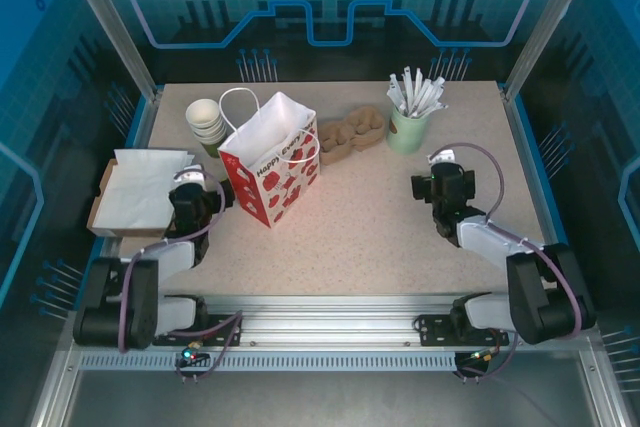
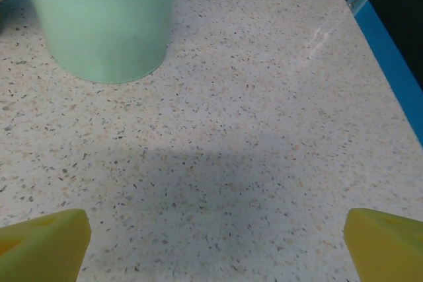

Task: Pack the takeout coffee

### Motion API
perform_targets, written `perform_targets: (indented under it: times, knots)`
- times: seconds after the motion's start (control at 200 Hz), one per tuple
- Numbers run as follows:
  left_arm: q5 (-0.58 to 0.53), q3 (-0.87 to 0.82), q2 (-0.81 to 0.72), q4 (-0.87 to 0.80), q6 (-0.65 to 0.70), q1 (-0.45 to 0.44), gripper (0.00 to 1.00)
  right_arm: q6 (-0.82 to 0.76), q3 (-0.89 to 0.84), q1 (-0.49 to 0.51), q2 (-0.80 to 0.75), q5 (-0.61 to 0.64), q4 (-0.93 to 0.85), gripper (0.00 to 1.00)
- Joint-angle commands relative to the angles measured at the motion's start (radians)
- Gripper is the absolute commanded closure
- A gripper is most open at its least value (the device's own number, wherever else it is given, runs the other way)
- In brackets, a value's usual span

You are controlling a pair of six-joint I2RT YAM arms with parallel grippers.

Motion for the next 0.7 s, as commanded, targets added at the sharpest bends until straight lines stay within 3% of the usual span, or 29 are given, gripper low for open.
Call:
perform_targets:
  times: [0.0, 0.175, 0.255, 0.395, 0.695]
  knots:
    - [0.11, 0.043, 0.073, 0.18, -0.007, 0.018, 0.01, -0.015, -0.044, -0.037, 0.042, -0.109, 0.27, 0.0]
    - [0.204, 0.045, 0.269, 0.393, 0.031, 0.014, 0.01, -0.011, -0.087, -0.069, 0.111, -0.218, 0.423, 0.0]
    - [0.194, 0.05, 0.249, 0.343, 0.02, 0.015, 0.01, -0.031, -0.1, -0.067, 0.191, -0.238, 0.524, 0.0]
    - [0.182, 0.062, 0.252, 0.327, 0.029, 0.009, 0.01, -0.002, -0.073, -0.109, 0.179, -0.312, 0.442, 0.0]
    - [0.199, 0.046, 0.253, 0.36, 0.049, -0.004, 0.01, -0.003, -0.073, -0.109, 0.181, -0.313, 0.443, 0.0]
